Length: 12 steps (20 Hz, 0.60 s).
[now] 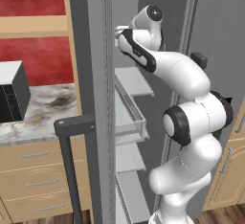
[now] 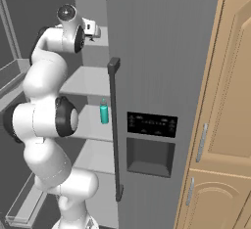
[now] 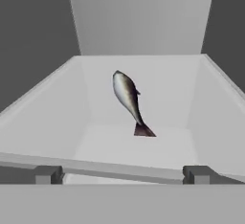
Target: Take the fish out of the fridge, briefly rinse it in the sink, and place it on the tray next to the sink.
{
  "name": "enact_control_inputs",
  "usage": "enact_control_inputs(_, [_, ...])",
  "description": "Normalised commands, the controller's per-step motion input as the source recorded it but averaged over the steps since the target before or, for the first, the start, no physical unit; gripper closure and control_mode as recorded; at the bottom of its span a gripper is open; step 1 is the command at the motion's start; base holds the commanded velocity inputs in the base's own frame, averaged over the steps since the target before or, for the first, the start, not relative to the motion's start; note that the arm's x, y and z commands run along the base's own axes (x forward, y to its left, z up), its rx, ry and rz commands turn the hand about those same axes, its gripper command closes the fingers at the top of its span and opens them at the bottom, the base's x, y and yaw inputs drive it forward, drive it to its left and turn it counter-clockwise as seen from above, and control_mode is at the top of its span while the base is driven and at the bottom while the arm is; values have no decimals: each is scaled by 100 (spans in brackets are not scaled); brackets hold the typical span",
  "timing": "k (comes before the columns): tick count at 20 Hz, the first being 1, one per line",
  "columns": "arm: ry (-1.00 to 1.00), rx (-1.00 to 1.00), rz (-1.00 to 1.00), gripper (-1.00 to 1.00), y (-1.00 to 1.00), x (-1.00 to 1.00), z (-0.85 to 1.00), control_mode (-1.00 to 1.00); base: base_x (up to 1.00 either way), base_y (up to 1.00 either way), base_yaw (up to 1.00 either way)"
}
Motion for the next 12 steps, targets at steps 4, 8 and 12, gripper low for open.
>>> enact_control_inputs(4, [0, 0, 0, -100, 0, 39, -6, -100, 0, 0, 0])
enact_control_inputs(8, [0, 0, 0, -100, 0, 57, 0, -100, 0, 0, 0])
enact_control_inputs(12, [2, 0, 0, -100, 0, 57, -2, -100, 0, 0, 0])
